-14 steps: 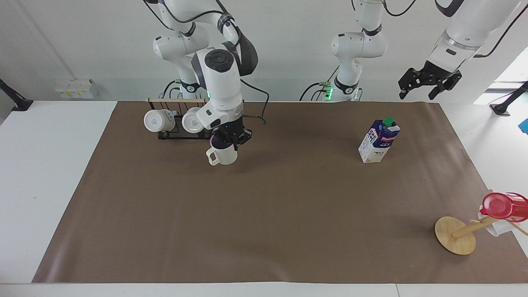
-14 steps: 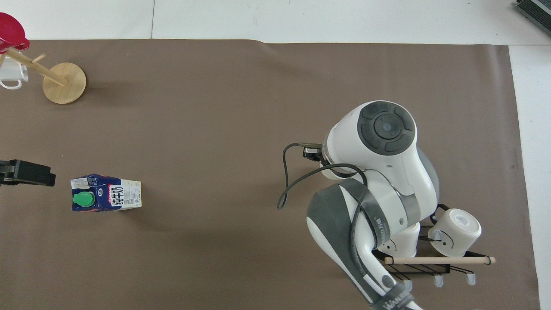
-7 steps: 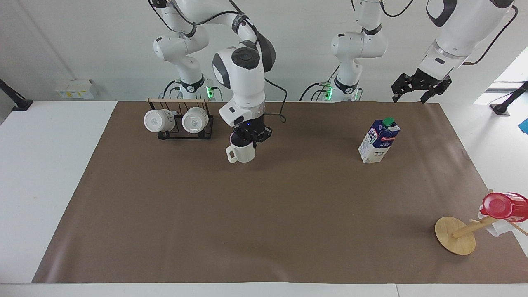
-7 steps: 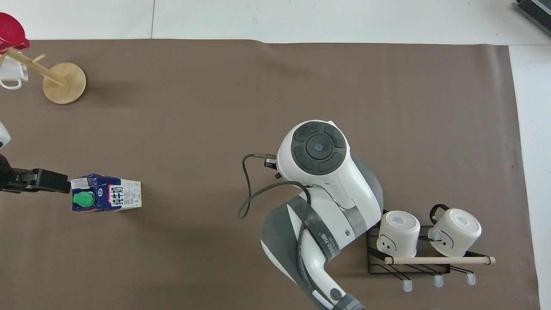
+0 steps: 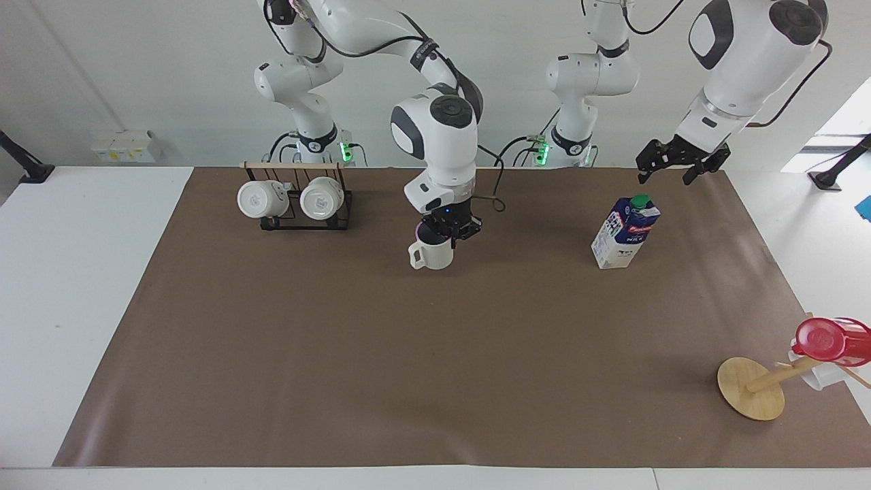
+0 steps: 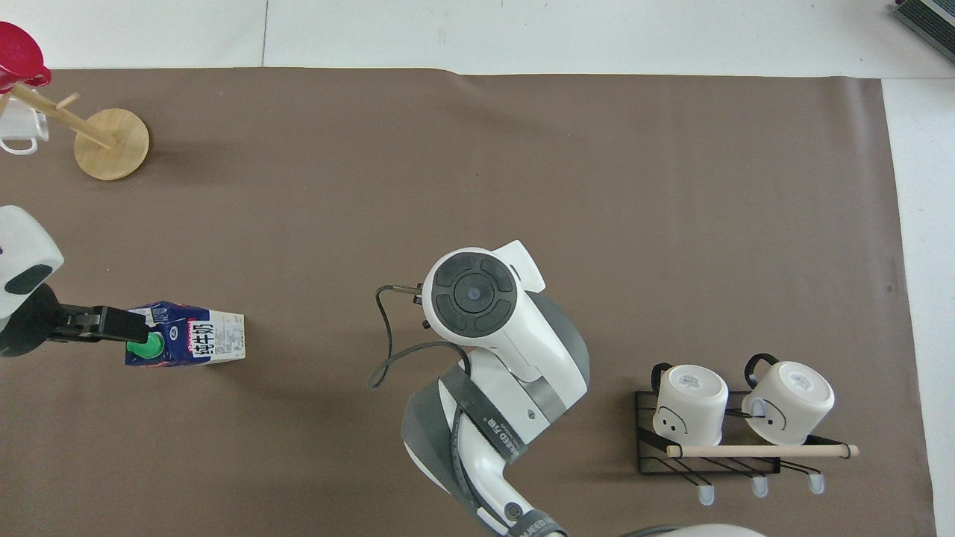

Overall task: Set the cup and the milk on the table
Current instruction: 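Carry the mug with the right gripper while the left gripper reaches the carton, then lower the mug to the table center while the left gripper grasps the carton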

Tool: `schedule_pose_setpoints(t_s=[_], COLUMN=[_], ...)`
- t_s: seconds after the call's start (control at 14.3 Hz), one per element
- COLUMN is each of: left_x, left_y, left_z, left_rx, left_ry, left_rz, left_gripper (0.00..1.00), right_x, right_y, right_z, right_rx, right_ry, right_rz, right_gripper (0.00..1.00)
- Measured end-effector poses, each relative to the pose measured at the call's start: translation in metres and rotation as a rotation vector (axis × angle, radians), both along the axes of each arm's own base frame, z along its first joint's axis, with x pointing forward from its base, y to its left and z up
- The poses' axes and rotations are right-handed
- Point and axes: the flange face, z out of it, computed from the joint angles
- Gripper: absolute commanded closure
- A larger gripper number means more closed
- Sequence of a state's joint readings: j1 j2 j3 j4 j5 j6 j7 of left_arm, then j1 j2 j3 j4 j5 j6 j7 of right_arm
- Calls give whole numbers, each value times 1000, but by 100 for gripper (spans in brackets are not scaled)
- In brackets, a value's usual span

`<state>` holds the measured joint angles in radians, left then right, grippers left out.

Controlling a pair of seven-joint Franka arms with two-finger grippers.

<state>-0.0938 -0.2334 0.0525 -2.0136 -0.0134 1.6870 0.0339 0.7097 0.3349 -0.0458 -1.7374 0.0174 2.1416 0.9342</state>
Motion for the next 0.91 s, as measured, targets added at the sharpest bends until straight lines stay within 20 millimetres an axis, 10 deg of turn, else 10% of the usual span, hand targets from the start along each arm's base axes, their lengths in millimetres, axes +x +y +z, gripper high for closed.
schedule_pose_setpoints(t_s=[0.84,0.91], left_x=[-6,-6], left_y=[-1,-1], left_z=[-35,-39], left_rx=[-5,-5], left_ry=[-79,-78], left_rz=[-7,-7], left_gripper=[0,0], right_x=[-12,-13], right_y=[10,11], right_z=[-41,-42], right_rx=[-30,-31], right_ry=[16,16], right_rz=[70,73], right_gripper=[100,86])
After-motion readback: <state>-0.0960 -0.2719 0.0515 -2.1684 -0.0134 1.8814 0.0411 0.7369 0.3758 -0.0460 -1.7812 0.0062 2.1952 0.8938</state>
